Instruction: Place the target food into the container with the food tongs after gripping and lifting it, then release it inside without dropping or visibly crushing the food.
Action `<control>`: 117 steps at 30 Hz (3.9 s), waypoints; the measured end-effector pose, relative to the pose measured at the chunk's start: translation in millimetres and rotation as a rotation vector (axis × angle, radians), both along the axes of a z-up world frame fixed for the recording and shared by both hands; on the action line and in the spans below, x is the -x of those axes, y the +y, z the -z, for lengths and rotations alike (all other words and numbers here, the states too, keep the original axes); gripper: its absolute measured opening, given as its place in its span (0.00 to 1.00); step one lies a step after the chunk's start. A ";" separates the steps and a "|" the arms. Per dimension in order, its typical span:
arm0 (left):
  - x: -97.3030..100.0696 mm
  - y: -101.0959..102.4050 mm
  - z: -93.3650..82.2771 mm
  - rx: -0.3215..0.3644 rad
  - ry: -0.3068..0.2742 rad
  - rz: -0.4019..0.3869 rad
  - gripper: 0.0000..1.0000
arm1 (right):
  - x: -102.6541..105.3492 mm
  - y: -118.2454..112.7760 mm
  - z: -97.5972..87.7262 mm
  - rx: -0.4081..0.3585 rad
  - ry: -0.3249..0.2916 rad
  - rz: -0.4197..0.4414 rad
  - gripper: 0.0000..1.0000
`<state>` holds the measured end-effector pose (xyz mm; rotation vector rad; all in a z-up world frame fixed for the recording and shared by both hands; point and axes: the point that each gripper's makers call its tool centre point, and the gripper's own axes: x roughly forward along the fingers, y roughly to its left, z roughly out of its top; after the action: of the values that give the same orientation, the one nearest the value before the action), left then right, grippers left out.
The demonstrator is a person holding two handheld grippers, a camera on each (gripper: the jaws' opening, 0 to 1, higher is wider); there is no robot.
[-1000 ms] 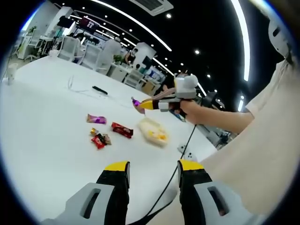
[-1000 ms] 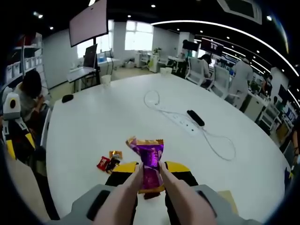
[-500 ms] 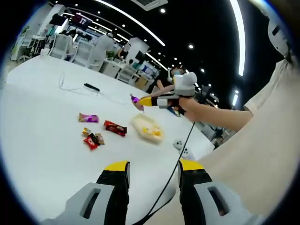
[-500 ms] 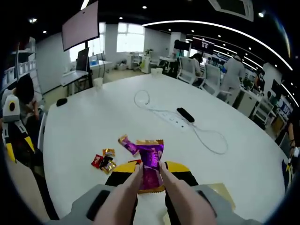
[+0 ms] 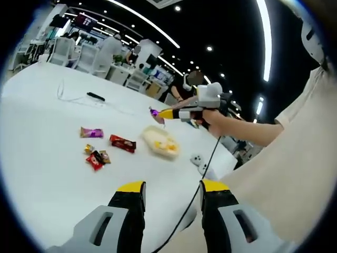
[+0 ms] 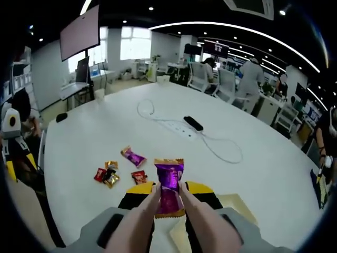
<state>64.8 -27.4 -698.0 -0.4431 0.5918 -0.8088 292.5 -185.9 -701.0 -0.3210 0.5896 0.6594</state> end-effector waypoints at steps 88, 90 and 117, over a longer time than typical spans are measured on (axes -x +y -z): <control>-14.4 53.1 14.5 0.011 0.098 0.032 0.41 | -5.2 20.0 134.6 0.128 0.204 0.130 0.24; -14.3 52.6 15.2 0.014 0.100 0.036 0.41 | -1.1 21.1 136.0 0.146 0.199 0.064 0.24; -9.6 51.1 13.0 0.010 0.100 0.064 0.41 | 7.9 5.2 147.7 0.069 0.264 0.335 0.26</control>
<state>74.5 23.7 -711.0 -0.4777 0.6980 -0.8541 284.6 -180.7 -848.6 -0.1930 0.8973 0.3599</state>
